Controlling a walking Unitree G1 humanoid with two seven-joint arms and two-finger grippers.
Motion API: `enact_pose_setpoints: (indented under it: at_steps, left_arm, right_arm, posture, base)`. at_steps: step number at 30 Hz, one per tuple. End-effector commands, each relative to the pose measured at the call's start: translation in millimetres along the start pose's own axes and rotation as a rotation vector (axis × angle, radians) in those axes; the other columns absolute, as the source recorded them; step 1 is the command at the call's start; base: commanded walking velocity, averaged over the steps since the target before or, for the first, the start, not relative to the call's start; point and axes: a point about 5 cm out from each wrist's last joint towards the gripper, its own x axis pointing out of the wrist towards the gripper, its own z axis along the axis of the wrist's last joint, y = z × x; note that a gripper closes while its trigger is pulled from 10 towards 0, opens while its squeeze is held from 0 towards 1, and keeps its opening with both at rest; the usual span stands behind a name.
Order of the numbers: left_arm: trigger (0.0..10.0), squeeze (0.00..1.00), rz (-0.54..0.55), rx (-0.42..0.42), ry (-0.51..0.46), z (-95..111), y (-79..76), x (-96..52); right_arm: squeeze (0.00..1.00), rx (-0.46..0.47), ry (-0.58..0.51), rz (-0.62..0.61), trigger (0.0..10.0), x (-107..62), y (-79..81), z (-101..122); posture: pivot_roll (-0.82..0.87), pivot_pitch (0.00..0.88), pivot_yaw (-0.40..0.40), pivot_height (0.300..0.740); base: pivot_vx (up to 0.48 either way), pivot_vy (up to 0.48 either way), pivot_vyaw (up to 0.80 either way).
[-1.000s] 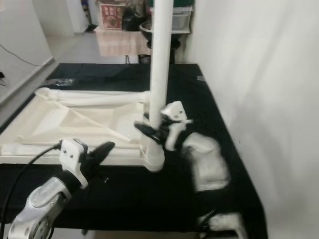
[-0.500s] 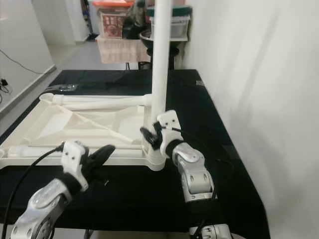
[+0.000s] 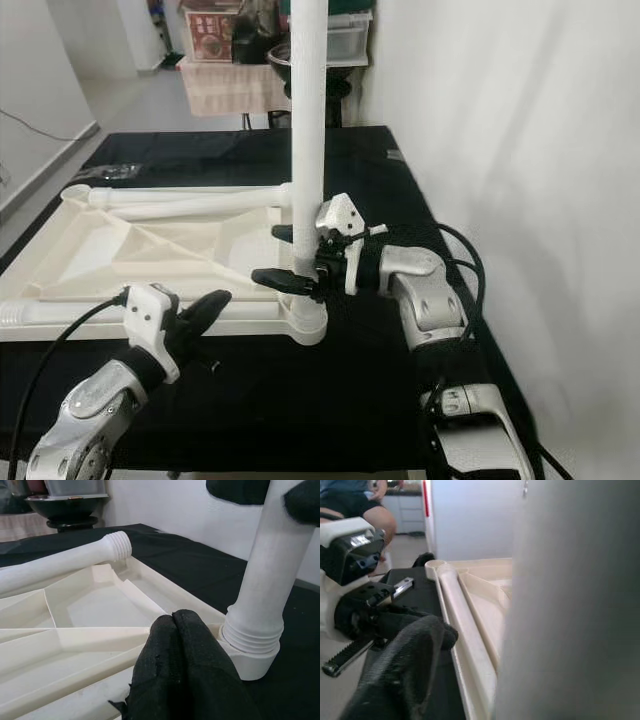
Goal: Building children table
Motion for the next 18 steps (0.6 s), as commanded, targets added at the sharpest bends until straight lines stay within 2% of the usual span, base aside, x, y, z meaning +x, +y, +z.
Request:
enact_pose_setpoints:
  at_steps: [1,2,6,9,12,14,16,17,18]
  left_arm:
    - [10.0,0.0,0.016,0.005,0.011,-3.3,1.5,-1.3]
    - [10.0,0.0,0.018,0.005,0.009,-3.2,1.4,-1.3]
    - [10.0,0.0,0.023,0.004,0.006,-2.6,1.6,-1.8]
    - [10.0,0.0,0.016,-0.003,0.006,-2.1,1.2,-2.0]
    - [10.0,0.0,0.014,-0.004,0.006,-2.1,1.1,-1.9]
    - [10.0,0.0,0.011,-0.006,0.005,-0.7,1.6,-2.6]
    - [10.0,0.0,0.011,-0.006,0.005,-0.7,1.6,-2.6]
    - [10.0,0.0,0.011,-0.006,0.004,0.2,2.6,-3.9]
    - [10.0,0.0,0.011,-0.006,0.004,0.2,2.6,-3.9]
  right_arm:
    - [0.0,0.007,0.003,0.059,3.5,7.0,1.2,-2.2]
    - [0.0,0.013,0.021,0.068,0.0,6.6,-0.8,-4.5]
    - [0.0,0.026,0.024,0.067,0.0,4.2,-3.8,-5.9]
    - [0.0,0.008,0.042,0.0,0.0,-3.3,-6.5,-12.4]
    - [0.0,0.003,0.047,-0.01,0.0,-5.0,-6.3,-14.1]
    - [0.0,0.017,0.065,-0.105,0.0,-7.6,-1.1,-23.4]
    - [0.0,0.017,0.065,-0.105,0.0,-7.6,-1.1,-23.4]
    - [0.0,0.028,0.115,-0.324,0.0,0.1,4.7,-36.4]
    - [0.0,0.028,0.115,-0.324,0.0,0.1,4.7,-36.4]
  posture:
    - [-0.07,0.0,-0.01,0.74]
    - [-0.07,0.0,-0.01,0.74]
    - [-0.07,0.0,-0.012,0.74]
    - [-0.07,0.0,-0.007,0.74]
    - [-0.07,0.0,-0.007,0.74]
    - [-0.08,0.0,-0.006,0.74]
    - [-0.08,0.0,-0.006,0.74]
    - [-0.09,0.0,-0.01,0.74]
    - [-0.09,0.0,-0.01,0.74]
  base:
    - [0.0,0.0,0.0]
    - [0.0,0.0,0.0]
    - [0.0,0.0,0.0]
    - [0.0,0.0,0.0]
    - [0.0,0.0,0.0]
    - [0.0,0.0,0.0]
    - [0.0,0.0,0.0]
    - [0.0,0.0,0.0]
    - [0.0,0.0,0.0]
